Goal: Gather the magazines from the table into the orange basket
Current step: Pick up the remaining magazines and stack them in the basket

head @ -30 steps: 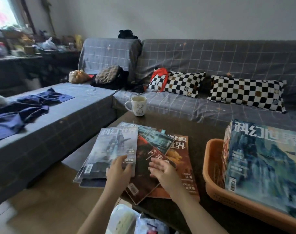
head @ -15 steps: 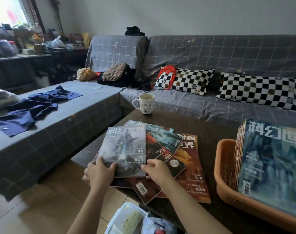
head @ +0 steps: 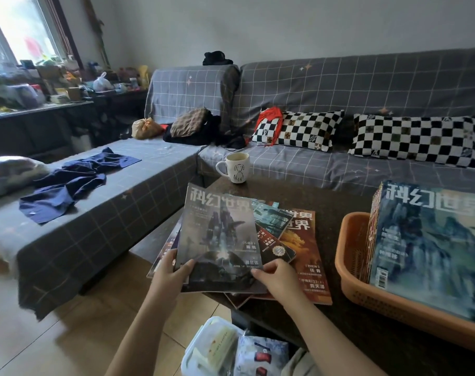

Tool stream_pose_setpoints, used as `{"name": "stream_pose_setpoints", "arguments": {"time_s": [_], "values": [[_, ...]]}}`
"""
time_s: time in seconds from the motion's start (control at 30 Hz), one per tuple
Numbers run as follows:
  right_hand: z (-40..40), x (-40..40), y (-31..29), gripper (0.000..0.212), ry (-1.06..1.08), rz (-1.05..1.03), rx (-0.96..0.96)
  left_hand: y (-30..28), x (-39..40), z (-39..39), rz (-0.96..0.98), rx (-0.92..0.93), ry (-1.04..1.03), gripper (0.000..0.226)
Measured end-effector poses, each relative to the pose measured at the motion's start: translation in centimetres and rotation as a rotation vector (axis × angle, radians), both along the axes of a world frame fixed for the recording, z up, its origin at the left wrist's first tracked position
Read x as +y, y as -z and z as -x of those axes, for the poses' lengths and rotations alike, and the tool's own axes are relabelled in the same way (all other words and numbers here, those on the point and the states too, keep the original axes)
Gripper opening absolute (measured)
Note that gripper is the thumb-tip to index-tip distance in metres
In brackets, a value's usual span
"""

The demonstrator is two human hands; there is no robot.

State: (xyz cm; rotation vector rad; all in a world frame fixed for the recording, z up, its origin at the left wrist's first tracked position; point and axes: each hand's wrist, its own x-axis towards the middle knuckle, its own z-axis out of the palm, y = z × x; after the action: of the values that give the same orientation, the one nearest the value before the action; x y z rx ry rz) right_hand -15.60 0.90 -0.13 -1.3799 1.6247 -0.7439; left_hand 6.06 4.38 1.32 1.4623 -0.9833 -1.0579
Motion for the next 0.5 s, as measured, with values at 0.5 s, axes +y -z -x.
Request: {"name": "stream_pose_setpoints", "arguments": {"time_s": [0.5], "values": [[14.4,4.0,-4.8,0.044,0.261,0.169,-0.486,-4.0,-1.3,14.3,0.223,0.16,0.323,0.021]]}}
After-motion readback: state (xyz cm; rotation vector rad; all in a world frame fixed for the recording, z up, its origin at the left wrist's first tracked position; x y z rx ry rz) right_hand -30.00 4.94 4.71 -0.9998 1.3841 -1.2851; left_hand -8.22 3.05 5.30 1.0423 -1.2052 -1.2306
